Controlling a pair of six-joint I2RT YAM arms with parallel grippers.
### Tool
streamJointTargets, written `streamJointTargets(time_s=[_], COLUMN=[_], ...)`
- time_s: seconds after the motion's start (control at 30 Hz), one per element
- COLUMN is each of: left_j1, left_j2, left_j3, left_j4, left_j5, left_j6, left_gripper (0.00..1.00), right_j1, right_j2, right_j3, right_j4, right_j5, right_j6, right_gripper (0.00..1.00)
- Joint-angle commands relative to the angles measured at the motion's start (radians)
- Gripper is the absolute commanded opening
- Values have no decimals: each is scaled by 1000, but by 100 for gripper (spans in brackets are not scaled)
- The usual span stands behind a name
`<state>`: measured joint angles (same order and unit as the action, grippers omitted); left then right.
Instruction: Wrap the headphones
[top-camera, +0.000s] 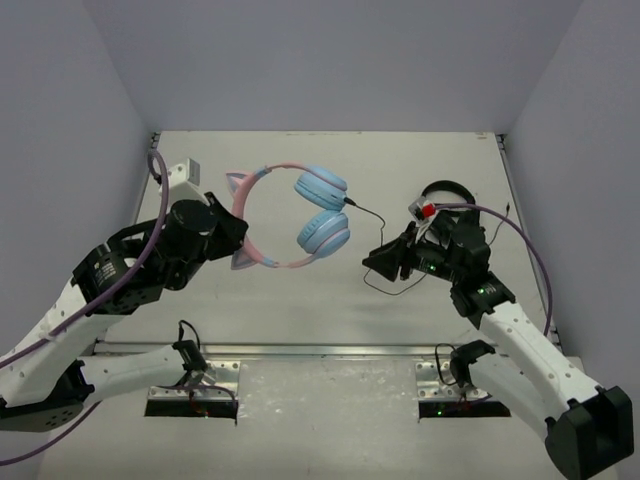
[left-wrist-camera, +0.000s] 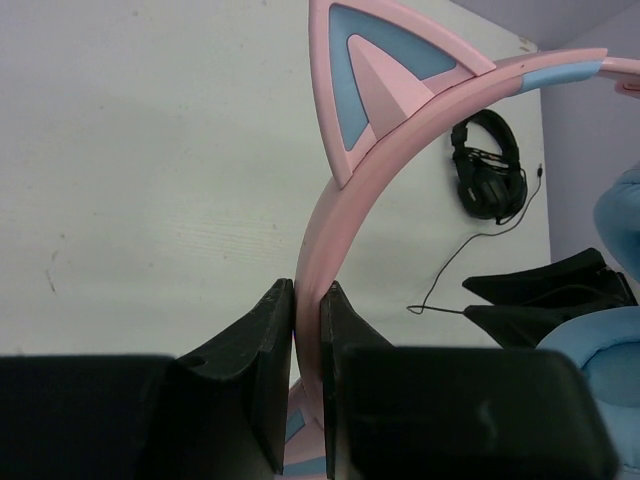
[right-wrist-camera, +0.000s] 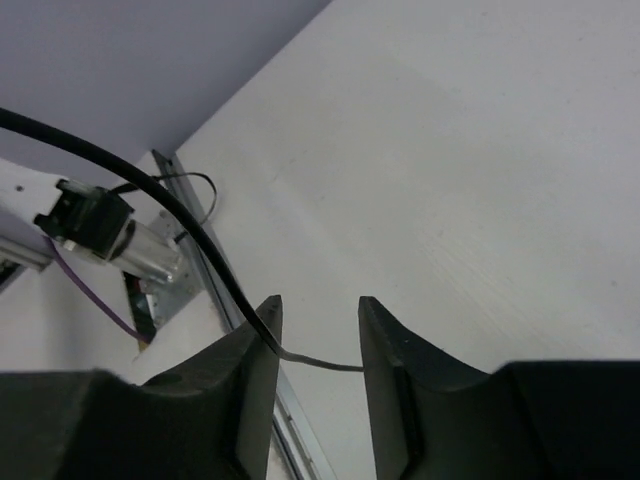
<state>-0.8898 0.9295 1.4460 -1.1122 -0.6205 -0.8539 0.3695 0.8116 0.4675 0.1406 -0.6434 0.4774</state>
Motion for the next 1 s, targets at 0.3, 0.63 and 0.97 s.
streamJointTargets(time_s=[0.3,0.63,0.97], left_j1=[-5,-5,-5], left_j2=[-37,-61,-77], left_j3=[53,25,-269], left_j4=[222,285,629], left_j5=[36,-162,-337], left_j6=[-51,-129,527], left_gripper=[0,0,0], right_j1=[20,46,46], right_j2=[26,51,-336], right_j3=[-61,-135,166], right_j4=[485,585,-295], right_j5=[-67,-62,514], right_j6=[225,300,-31], right_gripper=[54,11,1])
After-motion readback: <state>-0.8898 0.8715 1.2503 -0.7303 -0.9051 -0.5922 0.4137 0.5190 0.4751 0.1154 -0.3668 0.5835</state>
